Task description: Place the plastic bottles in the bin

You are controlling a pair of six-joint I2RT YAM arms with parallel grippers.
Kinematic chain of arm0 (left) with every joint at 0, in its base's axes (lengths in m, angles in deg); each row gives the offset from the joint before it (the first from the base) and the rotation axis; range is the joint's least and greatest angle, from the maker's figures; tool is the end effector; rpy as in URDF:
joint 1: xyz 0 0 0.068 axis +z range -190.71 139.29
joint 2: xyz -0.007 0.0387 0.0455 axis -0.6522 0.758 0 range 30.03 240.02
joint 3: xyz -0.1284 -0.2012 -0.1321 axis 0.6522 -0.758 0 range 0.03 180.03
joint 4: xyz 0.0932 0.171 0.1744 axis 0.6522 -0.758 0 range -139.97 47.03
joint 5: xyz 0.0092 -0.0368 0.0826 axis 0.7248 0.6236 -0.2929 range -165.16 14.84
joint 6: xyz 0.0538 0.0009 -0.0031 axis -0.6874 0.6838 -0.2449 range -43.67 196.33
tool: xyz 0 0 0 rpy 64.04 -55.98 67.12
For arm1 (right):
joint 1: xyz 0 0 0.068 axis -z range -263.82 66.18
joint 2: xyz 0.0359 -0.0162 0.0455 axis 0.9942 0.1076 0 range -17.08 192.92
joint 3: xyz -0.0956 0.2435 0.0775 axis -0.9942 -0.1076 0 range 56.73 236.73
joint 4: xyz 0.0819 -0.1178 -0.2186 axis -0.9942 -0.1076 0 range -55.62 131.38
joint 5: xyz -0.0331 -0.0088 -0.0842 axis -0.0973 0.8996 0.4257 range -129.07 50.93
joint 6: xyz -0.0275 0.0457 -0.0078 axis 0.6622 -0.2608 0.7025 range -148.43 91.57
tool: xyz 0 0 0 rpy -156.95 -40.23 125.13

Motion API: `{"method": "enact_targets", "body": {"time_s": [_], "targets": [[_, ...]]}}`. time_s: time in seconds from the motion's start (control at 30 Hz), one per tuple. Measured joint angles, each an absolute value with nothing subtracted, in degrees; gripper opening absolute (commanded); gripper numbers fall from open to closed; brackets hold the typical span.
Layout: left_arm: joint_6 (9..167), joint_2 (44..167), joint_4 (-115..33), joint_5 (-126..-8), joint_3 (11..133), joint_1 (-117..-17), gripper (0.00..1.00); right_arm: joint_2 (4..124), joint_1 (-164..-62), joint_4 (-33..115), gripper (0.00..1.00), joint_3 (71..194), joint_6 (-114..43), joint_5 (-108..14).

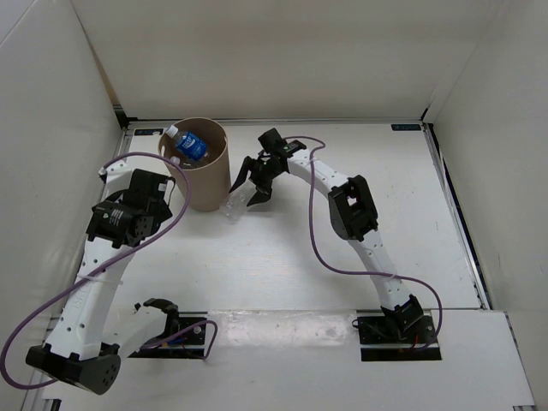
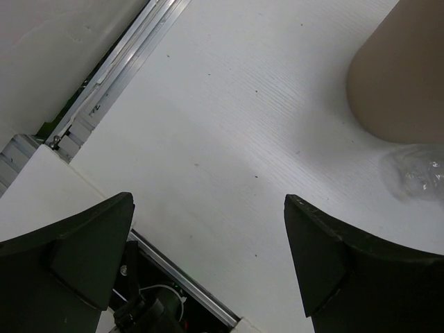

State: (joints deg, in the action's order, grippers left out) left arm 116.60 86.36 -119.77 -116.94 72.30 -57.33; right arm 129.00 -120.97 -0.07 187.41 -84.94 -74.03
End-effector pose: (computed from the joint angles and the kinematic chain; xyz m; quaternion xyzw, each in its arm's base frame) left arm 0.1425 -0.0177 0.3703 -0.2731 0.8666 0.1916 0.3710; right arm 0.4242 0.3470 0.1673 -0.0693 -0.9156 -0.3954 0.0238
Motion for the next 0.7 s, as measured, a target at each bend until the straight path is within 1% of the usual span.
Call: {"method": "enact_targets", "body": {"time_s": [0.1,0.17,0.43,0.5,0.57,0.63,0.67,0.7], "targets": [[116.4,86.9,-119.8,-116.2,72.3,-57.3,1.00,129.2,-121.0,0.7,0.75,186.1,-85.9,-75.6],[116.4,87.3,-119.8,-115.7,72.3,-57.3,1.00,129.6,-121.0,1.5,0.71,185.1,-86.7,-76.7],[115.8,89.5,-119.9,-113.4,72.3,-57.3,1.00,131.6,-121.5,4.5,0.70,183.8,-90.4,-80.0],[115.5,90.1,-119.9,-113.0,72.3,-57.3,1.00,131.7,-121.8,5.0,0.64,183.8,-91.0,-80.3],[115.3,90.7,-119.9,-112.7,72.3,-57.3,1.00,131.7,-121.8,5.8,0.55,183.8,-91.3,-80.7],[115.3,91.0,-119.9,-112.4,72.3,-57.3,1.00,131.7,-121.8,6.3,0.55,183.8,-91.3,-80.9],[115.3,91.0,-119.9,-112.3,72.3,-57.3,1.00,131.7,-121.8,6.5,0.53,183.8,-91.1,-80.9],[115.4,91.1,-119.9,-112.2,72.3,-57.3,1.00,131.7,-121.7,6.6,0.50,183.7,-91.0,-80.9]]}}
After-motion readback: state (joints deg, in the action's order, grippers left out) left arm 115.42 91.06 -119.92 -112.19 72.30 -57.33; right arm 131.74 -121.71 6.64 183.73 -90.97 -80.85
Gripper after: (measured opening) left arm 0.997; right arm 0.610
